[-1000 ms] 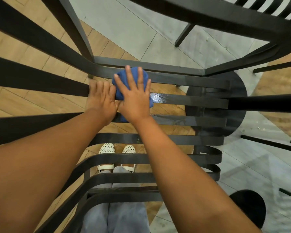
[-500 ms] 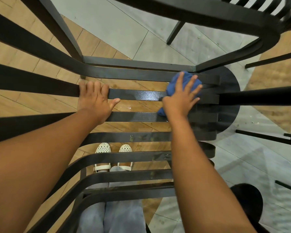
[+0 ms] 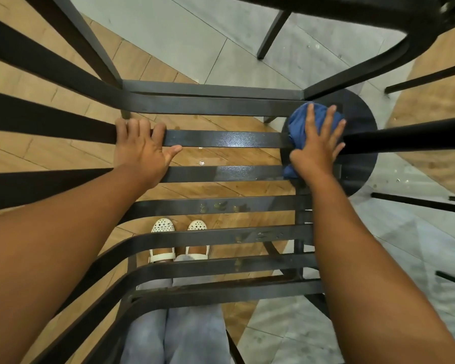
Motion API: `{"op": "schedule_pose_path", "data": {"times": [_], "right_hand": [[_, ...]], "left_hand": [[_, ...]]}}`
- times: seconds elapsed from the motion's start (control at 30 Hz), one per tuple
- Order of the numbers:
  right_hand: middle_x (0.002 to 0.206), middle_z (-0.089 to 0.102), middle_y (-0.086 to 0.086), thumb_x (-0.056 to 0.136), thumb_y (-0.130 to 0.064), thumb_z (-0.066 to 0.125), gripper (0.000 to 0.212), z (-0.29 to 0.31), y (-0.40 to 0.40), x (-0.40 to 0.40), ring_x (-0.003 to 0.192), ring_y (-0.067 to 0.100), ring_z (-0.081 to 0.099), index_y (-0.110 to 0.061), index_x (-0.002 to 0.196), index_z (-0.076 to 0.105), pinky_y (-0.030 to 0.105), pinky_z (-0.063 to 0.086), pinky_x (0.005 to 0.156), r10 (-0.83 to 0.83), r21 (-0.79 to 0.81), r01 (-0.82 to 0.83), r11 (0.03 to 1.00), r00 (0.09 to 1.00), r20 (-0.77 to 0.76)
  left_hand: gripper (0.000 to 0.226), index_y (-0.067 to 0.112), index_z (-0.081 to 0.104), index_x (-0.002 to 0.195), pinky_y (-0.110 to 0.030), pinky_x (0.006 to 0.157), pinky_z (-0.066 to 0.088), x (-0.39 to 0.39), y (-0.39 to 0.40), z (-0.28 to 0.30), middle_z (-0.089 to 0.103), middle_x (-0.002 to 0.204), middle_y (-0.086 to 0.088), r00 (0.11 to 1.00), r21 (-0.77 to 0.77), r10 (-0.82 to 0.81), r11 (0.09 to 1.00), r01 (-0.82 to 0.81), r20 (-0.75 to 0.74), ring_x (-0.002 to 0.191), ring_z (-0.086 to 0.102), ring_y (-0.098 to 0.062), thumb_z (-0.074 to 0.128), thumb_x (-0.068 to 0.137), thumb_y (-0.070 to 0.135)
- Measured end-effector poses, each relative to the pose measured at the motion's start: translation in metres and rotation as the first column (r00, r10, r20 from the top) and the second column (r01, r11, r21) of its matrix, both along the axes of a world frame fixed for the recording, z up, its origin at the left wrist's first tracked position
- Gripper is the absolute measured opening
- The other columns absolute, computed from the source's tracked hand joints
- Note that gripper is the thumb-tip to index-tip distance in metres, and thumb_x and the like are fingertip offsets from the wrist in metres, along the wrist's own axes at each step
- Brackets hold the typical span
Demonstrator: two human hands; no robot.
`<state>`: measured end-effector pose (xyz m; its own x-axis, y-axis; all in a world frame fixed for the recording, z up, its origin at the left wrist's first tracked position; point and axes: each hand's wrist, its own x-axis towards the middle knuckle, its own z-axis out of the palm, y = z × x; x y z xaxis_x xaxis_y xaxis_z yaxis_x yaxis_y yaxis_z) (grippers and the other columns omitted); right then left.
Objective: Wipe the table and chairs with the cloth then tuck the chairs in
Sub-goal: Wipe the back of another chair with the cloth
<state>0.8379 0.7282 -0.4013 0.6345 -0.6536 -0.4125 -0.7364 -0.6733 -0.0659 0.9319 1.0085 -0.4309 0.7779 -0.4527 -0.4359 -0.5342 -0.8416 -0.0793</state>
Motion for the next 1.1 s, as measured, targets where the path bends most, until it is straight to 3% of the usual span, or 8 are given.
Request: {"op": "schedule_pose_path", "data": {"times": [0.13,0.37,0.47,0.57,0.67,0.8,0.97,1.1], "right_hand": [[0.156,-0.022,0.009,0.085,-0.01,0.061,0.096,-0.01,0.039,0.017,0.14,0.04,-0.021,-0.033,0.15,-0.006,0.061,-0.001,0.112,-0.095,-0.022,0.095,0.995,0.995,-0.004],[0.155,-0.024,0.005,0.092,-0.017,0.055,0.085,-0.02,0.161,0.046,0.138,0.038,-0.027,-0.035,0.149,-0.005,0.061,-0.011,0.108,0.267,0.122,-0.277,0.953,0.959,0.093],[0.155,-0.025,0.001,0.084,0.0,0.057,0.097,-0.02,0.137,0.031,0.14,0.034,-0.025,-0.037,0.149,-0.005,0.061,-0.01,0.108,0.35,0.12,-0.354,0.928,0.935,0.052],[0.155,-0.024,0.0,0.081,0.001,0.06,0.102,-0.008,0.078,-0.001,0.141,0.032,-0.023,-0.039,0.148,-0.006,0.063,-0.007,0.108,0.285,0.055,-0.283,0.958,0.958,-0.03],[0.155,-0.024,0.002,0.082,0.001,0.06,0.102,0.011,0.025,-0.017,0.142,0.035,-0.019,-0.038,0.148,-0.007,0.065,-0.001,0.11,0.057,-0.003,-0.058,0.998,0.99,-0.127],[0.154,-0.029,0.004,0.086,-0.001,0.057,0.098,0.021,0.054,-0.029,0.141,0.037,-0.02,-0.033,0.149,-0.01,0.062,-0.001,0.111,-0.124,0.102,0.143,0.984,0.976,-0.178],[0.143,-0.045,0.001,0.085,-0.005,0.059,0.107,-0.001,0.205,-0.027,0.13,0.037,-0.039,-0.035,0.142,-0.027,0.059,-0.013,0.106,0.199,0.252,-0.174,0.952,0.977,-0.075],[0.147,-0.04,-0.006,0.082,0.0,0.055,0.106,-0.009,0.184,-0.033,0.129,0.028,-0.042,-0.039,0.143,-0.022,0.057,-0.021,0.102,0.37,0.256,-0.36,0.897,0.929,0.008]], "left_hand": [[0.059,0.011,0.035,0.129,-0.048,0.105,0.015,-0.004,-0.001,-0.002,0.04,0.119,-0.02,0.999,-0.041,0.047,0.998,-0.048,-0.018,0.114,0.034,-0.036,0.018,0.094,0.056],[0.059,0.013,0.027,0.142,-0.051,0.113,-0.002,-0.018,-0.019,-0.011,0.034,0.133,-0.025,0.988,-0.191,0.123,0.972,-0.138,-0.091,0.13,0.025,-0.039,0.026,0.096,0.051],[0.056,0.015,0.028,0.14,-0.05,0.113,-0.001,-0.015,-0.013,-0.012,0.035,0.13,-0.023,0.991,-0.205,0.1,0.972,-0.117,-0.094,0.128,0.026,-0.038,0.025,0.097,0.051],[0.052,0.018,0.03,0.136,-0.049,0.113,0.001,-0.013,-0.012,-0.011,0.035,0.129,-0.02,0.991,-0.22,0.091,0.969,-0.11,-0.095,0.127,0.027,-0.037,0.023,0.097,0.052],[0.053,0.018,0.029,0.135,-0.048,0.112,0.003,-0.013,-0.013,-0.012,0.035,0.129,-0.019,0.992,-0.216,0.082,0.971,-0.102,-0.097,0.127,0.027,-0.037,0.022,0.096,0.052],[0.052,0.018,0.03,0.135,-0.048,0.113,0.002,-0.013,-0.013,-0.015,0.036,0.128,-0.019,0.992,-0.213,0.09,0.971,-0.106,-0.085,0.126,0.028,-0.037,0.022,0.096,0.053],[0.051,0.016,0.033,0.136,-0.046,0.112,0.0,-0.014,-0.01,-0.014,0.037,0.127,-0.021,0.992,-0.271,0.091,0.956,-0.11,-0.083,0.125,0.029,-0.038,0.028,0.097,0.048],[0.049,0.014,0.035,0.135,-0.046,0.112,0.003,-0.013,-0.007,-0.013,0.038,0.125,-0.022,0.996,-0.292,0.06,0.953,-0.079,-0.071,0.122,0.031,-0.039,0.03,0.098,0.045]]}}
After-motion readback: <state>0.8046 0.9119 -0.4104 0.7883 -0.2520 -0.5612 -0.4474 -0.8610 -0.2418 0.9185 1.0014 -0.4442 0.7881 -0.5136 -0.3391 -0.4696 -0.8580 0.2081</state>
